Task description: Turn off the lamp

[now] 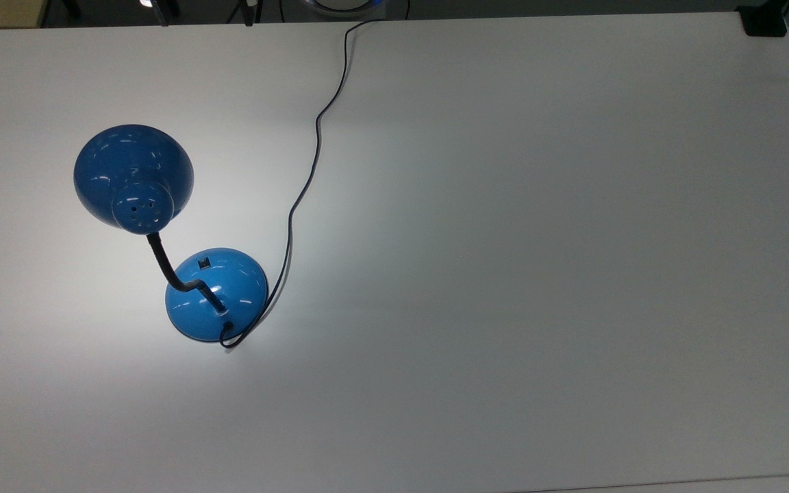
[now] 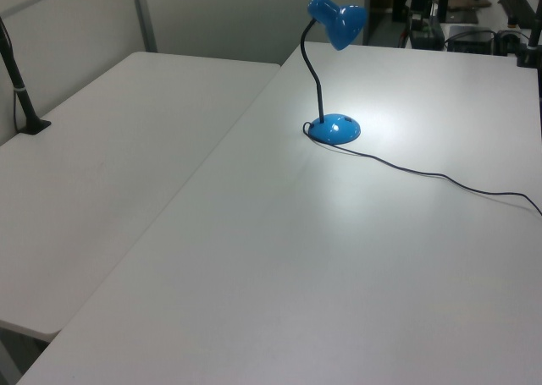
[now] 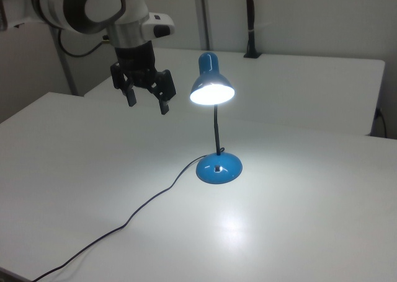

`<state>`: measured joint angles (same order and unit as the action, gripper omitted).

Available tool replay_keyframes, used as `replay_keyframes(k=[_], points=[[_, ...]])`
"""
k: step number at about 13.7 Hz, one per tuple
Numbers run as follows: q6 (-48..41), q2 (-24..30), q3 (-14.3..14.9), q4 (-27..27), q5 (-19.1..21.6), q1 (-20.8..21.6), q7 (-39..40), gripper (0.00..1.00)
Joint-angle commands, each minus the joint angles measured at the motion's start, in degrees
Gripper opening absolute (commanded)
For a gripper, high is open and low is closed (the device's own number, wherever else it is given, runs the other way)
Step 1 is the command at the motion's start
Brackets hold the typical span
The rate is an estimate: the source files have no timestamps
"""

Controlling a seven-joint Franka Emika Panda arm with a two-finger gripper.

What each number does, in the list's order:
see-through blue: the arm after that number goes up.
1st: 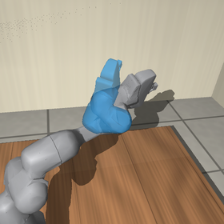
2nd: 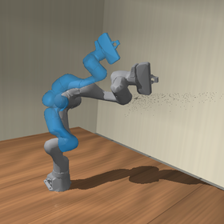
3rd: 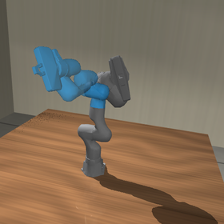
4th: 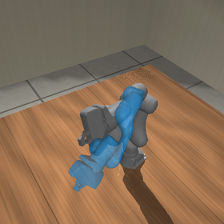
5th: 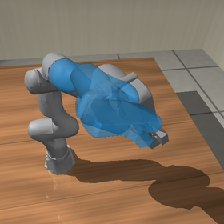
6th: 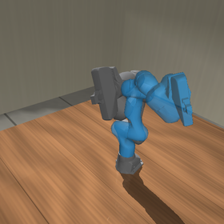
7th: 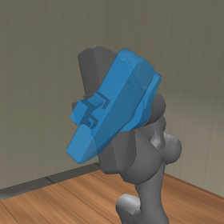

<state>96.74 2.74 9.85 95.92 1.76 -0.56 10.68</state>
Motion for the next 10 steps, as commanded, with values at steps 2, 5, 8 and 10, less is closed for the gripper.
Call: replay_keyframes(k=[2, 5, 8, 10], points=[[0.6, -0.1, 0.2, -0.4, 0.4, 0.5, -0.9, 1.00], [0.4, 0.1, 0.3, -0.4, 0.7, 0.4, -0.8, 1.00], [0.1, 0.3, 0.9, -0.1, 0.6, -0.4, 3.8, 1.00], [0.2, -0.2, 1.2, 0.6, 0.5, -2.7, 20.8, 1.00]])
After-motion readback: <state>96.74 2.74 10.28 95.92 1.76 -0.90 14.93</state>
